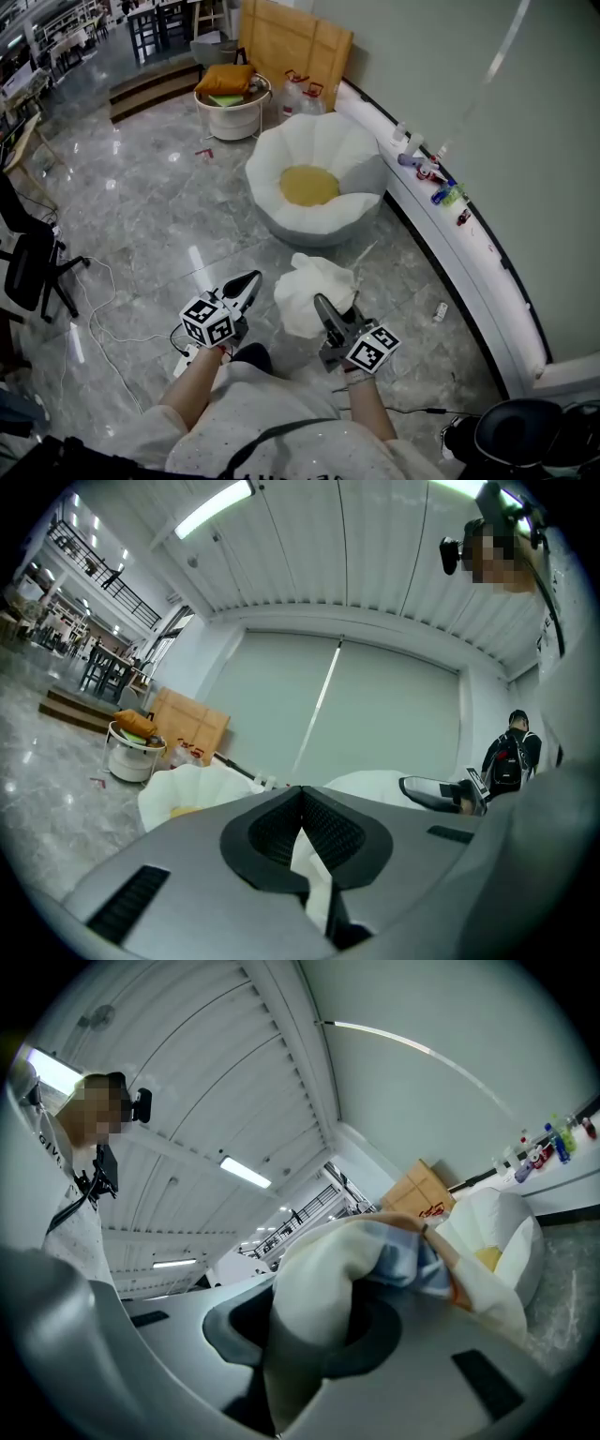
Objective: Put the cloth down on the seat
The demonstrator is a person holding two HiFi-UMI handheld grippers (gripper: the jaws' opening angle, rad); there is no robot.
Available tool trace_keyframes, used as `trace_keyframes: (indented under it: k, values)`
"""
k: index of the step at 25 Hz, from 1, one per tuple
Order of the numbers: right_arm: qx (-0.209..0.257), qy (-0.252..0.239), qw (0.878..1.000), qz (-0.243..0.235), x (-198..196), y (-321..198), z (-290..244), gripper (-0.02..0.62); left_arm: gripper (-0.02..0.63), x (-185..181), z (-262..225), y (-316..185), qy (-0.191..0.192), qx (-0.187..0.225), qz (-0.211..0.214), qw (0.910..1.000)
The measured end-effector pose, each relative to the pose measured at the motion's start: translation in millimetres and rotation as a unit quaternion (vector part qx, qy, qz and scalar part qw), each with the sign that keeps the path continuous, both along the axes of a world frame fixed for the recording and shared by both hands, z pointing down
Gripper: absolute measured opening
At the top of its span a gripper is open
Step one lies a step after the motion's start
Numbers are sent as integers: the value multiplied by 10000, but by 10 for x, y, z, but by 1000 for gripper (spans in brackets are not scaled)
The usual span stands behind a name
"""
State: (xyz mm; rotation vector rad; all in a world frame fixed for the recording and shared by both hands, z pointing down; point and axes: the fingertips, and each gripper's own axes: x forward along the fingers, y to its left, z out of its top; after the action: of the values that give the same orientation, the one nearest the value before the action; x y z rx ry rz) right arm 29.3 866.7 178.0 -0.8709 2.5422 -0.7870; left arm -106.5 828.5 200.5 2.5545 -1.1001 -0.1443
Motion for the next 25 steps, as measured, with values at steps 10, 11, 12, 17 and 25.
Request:
trace_keyframes:
  k: [10,11,12,17,25]
  values:
    - [-119,444,9976,510,96,-785,197,112,14,24,54,-756,-125,181,-49,9997]
    - [-134,522,9969,572,91,-908,218,112,14,1,67,-884,-197,219,-57,9995]
    - [-148,586,9962,623,84,-1036,241,113,14,-30,76,-1018,-263,254,-75,9993]
    - [-308,650,9943,787,-38,-1742,336,112,14,-256,134,-1769,-265,194,-152,9993]
    - [-471,653,9915,1020,-329,-2783,411,114,14,-563,240,-2883,-210,8,49,9998]
